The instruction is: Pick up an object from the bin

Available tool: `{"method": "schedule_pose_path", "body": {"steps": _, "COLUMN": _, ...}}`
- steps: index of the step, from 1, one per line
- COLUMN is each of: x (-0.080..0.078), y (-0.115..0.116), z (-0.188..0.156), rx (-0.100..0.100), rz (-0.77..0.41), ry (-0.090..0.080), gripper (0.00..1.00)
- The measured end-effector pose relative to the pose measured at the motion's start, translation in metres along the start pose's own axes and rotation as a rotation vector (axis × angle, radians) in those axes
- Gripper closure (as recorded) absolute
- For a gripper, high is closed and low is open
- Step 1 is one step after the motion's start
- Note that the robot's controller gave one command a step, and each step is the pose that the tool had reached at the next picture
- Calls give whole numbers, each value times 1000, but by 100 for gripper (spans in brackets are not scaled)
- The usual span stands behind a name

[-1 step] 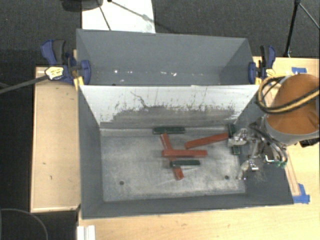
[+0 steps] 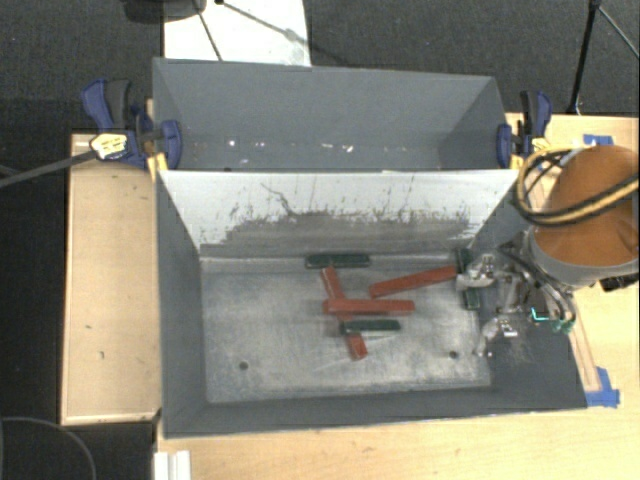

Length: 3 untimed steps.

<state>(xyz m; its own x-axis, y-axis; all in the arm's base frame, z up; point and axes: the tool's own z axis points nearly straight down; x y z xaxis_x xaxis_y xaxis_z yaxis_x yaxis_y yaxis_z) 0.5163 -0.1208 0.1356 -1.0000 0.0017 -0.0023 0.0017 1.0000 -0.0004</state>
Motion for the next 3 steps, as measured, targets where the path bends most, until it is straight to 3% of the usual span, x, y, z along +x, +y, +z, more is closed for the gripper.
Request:
{"method": "schedule_pose_path", "body": {"steps": 1, "x": -23, "y": 89, "z": 60, "rx": -1, "rz": -46, "ry": -10, "gripper": 100}}
{"method": "schedule_pose_path", "body": {"steps": 2, "x": -23, "y": 89, "z": 60, "rx": -1, "rz": -47, "ry": -10, "gripper": 100}}
{"method": "schedule_pose_path", "body": {"steps": 3, "x": -11, "y": 81, "z": -142, "rx": -1, "rz": -120, "ry": 2, "gripper": 100}}
